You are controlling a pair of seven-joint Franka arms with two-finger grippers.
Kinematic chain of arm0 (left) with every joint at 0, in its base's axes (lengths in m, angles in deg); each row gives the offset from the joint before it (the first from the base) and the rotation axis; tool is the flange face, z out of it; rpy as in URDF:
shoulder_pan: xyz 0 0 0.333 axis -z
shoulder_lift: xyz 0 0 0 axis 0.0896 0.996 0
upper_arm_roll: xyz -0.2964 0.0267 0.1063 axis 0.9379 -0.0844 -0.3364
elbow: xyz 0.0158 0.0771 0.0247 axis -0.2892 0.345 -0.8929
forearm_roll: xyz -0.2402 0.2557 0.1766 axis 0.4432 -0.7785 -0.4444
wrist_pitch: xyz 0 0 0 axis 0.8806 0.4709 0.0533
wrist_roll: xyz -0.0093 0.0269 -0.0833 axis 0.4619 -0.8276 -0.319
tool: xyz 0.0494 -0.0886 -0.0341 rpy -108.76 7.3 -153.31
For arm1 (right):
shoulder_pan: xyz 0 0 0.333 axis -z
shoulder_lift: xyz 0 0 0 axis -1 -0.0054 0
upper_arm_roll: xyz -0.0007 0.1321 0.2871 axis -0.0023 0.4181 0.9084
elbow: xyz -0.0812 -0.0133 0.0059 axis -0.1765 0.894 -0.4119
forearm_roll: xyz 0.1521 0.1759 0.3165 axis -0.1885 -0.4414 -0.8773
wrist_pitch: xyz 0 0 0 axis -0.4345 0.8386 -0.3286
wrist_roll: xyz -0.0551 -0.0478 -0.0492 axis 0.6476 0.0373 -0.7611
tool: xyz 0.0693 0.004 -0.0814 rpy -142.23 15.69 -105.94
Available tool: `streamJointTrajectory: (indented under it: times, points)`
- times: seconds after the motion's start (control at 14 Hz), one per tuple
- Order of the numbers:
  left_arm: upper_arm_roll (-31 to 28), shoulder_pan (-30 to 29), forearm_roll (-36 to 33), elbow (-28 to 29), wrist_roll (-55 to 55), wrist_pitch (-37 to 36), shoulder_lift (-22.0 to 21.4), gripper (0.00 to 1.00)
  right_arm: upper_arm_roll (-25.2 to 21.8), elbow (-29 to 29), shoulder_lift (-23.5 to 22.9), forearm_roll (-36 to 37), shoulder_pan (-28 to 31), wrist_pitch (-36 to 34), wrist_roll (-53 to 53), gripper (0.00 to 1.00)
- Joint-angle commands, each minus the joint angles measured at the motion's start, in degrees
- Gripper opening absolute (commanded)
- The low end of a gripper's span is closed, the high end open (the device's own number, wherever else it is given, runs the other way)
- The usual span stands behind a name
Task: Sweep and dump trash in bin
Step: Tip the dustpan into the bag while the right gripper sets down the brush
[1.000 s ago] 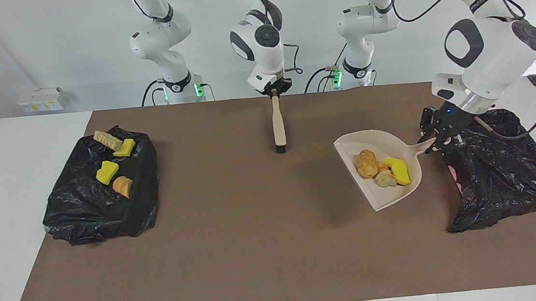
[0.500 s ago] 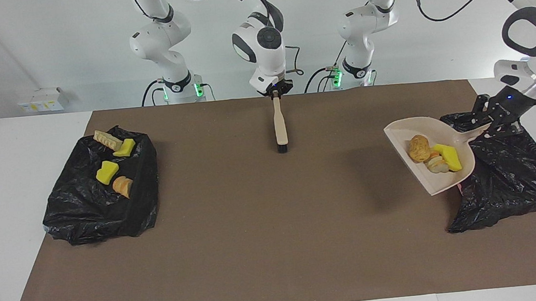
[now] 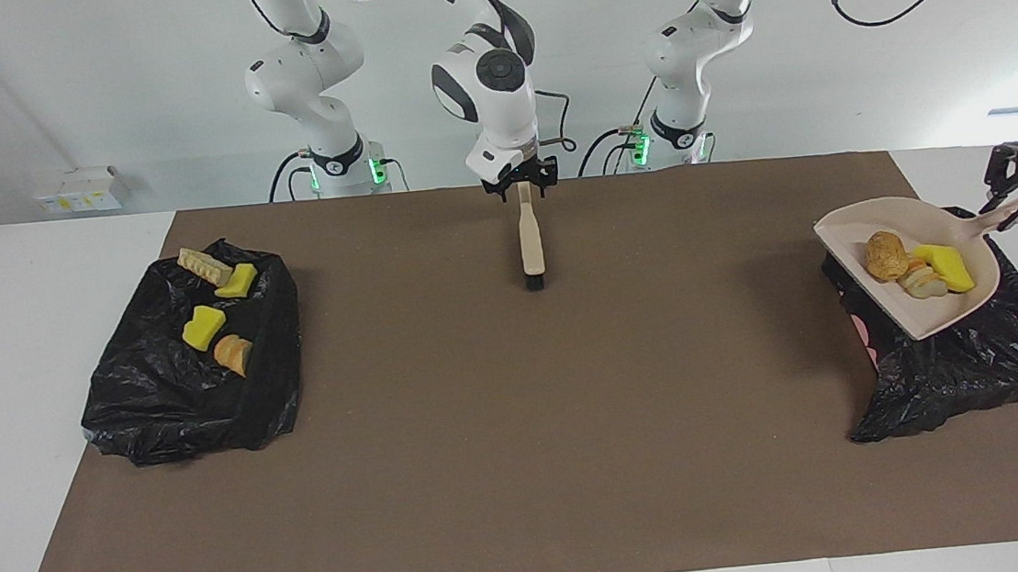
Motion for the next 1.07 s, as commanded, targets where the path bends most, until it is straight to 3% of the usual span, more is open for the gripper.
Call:
streamJointTrajectory:
  times: [0.0,0.36,0.57,0.71,1.0]
  points:
    - [-0.02,0.01,-6.71,-2.21,0.17,4.34,1.64,0.00,0.28,5.23,0.31,3.76,6.67,-2.33,-1.68,1.00]
    - [-0.02,3.16,-29.99,-0.11,-2.98,9.55,1.03,0.00,0.37,9.56,-0.30,10.71,16.87,-3.31,-6.59,1.00]
    - [-0.02,7.20,-41.61,1.57,-9.56,9.39,0.24,0.00,0.72,13.68,-0.48,10.98,26.52,-6.81,-13.26,1.00]
    - [-0.02,8.88,-49.07,4.02,-12.21,9.90,-1.34,0.00,0.02,16.05,-0.04,11.07,29.71,-11.01,-19.93,1.00]
    - [-0.02,11.52,-60.33,5.96,-17.66,8.16,-3.10,0.00,-8.14,24.39,0.83,12.48,30.51,-22.34,-26.01,1.00]
